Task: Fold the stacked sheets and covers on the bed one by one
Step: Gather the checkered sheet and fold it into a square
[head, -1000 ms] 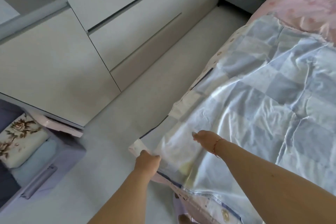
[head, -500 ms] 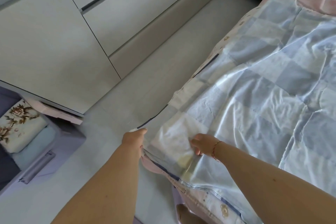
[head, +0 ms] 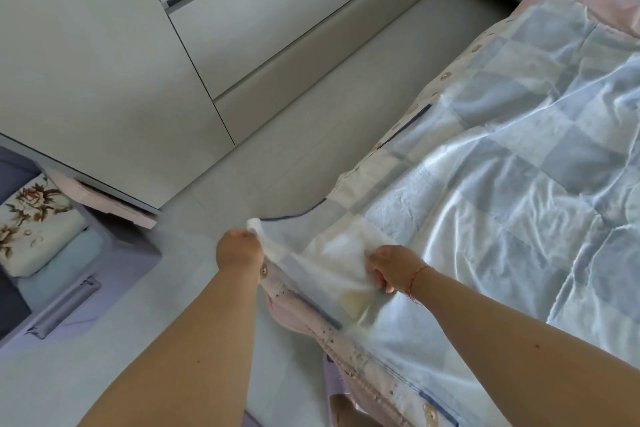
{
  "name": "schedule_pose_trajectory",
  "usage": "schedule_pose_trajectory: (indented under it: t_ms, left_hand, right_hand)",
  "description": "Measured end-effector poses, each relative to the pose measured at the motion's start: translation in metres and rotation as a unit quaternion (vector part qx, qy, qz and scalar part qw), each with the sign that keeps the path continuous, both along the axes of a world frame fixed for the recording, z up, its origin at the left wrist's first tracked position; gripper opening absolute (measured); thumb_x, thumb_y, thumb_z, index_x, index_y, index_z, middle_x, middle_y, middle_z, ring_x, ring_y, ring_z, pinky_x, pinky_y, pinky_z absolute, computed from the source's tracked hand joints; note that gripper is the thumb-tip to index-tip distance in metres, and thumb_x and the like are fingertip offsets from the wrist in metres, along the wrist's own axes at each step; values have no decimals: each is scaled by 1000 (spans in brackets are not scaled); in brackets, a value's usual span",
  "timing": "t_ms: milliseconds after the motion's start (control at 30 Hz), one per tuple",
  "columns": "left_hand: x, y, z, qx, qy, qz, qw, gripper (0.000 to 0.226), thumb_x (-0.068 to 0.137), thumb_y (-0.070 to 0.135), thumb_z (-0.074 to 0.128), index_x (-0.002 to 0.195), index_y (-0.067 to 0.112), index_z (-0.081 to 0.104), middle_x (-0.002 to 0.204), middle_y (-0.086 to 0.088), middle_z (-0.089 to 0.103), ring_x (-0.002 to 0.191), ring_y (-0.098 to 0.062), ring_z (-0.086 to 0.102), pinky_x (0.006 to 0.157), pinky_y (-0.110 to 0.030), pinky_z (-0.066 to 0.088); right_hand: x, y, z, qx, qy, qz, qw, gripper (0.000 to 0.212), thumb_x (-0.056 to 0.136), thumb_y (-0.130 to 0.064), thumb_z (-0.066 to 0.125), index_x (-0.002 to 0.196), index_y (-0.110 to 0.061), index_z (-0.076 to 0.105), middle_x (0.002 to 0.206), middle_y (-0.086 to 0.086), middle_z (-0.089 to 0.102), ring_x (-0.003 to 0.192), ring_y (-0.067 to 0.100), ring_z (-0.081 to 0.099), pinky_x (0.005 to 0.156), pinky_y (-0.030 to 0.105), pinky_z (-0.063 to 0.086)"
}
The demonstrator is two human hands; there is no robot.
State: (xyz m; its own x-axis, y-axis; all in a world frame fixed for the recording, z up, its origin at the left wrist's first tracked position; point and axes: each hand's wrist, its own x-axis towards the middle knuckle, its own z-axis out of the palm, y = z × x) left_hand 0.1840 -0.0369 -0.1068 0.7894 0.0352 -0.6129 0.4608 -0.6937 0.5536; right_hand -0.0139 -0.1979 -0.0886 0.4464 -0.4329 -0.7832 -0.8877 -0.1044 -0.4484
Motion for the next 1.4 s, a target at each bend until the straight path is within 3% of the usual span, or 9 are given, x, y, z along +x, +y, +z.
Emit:
schedule_pose_trajectory:
  t_ms: [233,400,567,700,800,967,1067,1267,1400]
  left_hand:
    - [20,17,26,-181,-19,149,972,12,99,11,47,102,4,57,98,-18,62,98,-34,60,85,-44,50]
    - [20,11,57,-338,68,120,931,28,99,-2,38,120,-2,56,111,-17,66,101,-28,64,79,-35,54]
    - [14,5,88,-392,69,32,917,29,102,22,48,106,-2,64,100,-15,73,95,-25,70,81,-34,58]
    - [12,6,105,-400,61,24,914,51,88,39,66,109,-7,59,108,-23,65,100,-34,62,95,-49,47]
    - [6,5,116,-399,38,41,915,43,92,35,63,107,-4,57,104,-21,64,96,-29,60,93,-48,47]
    - [-10,4,136,-414,25,65,907,15,92,13,58,80,11,49,91,-12,55,90,-24,53,80,-35,43]
    - [-24,0,154,-408,29,58,911,15,74,17,59,77,13,46,86,-9,51,87,-23,50,79,-38,40]
    - [-70,-8,190,-394,-10,-29,919,22,74,27,61,70,16,42,66,-5,47,73,-23,44,71,-39,35]
    - [-122,0,212,-405,-28,-125,905,32,78,31,74,100,11,61,71,4,56,65,-11,51,69,-28,41]
  right_hand:
    - [71,-33,34,-185,-77,55,978,15,94,-27,48,95,-14,56,100,8,63,87,24,58,80,34,49]
    - [140,-38,63,-162,-192,151,956,47,92,-16,52,138,-22,41,146,-2,35,126,19,43,96,23,37]
    - [180,-34,80,-62,-111,268,955,59,86,3,34,134,-30,46,131,-3,48,100,26,54,78,33,50]
    - [188,-45,102,-217,3,478,851,40,86,0,35,115,-14,59,109,8,58,86,28,53,60,27,43]
    - [176,-73,109,-352,39,538,765,33,87,-11,40,107,-21,65,113,4,57,108,26,47,83,29,43]
    - [138,-126,131,-293,-33,407,864,7,85,-35,58,82,-30,62,110,-6,62,109,19,53,94,32,43]
    - [111,-136,158,-226,-138,309,914,9,88,-26,61,81,-20,63,98,-2,62,95,19,57,84,28,43]
    - [41,-144,210,-314,-185,291,885,27,91,-27,59,68,-28,47,69,-9,49,73,17,46,60,23,33]
    - [-32,-142,239,-356,-137,281,881,29,91,-23,54,65,-25,40,64,-5,45,71,20,44,64,31,36]
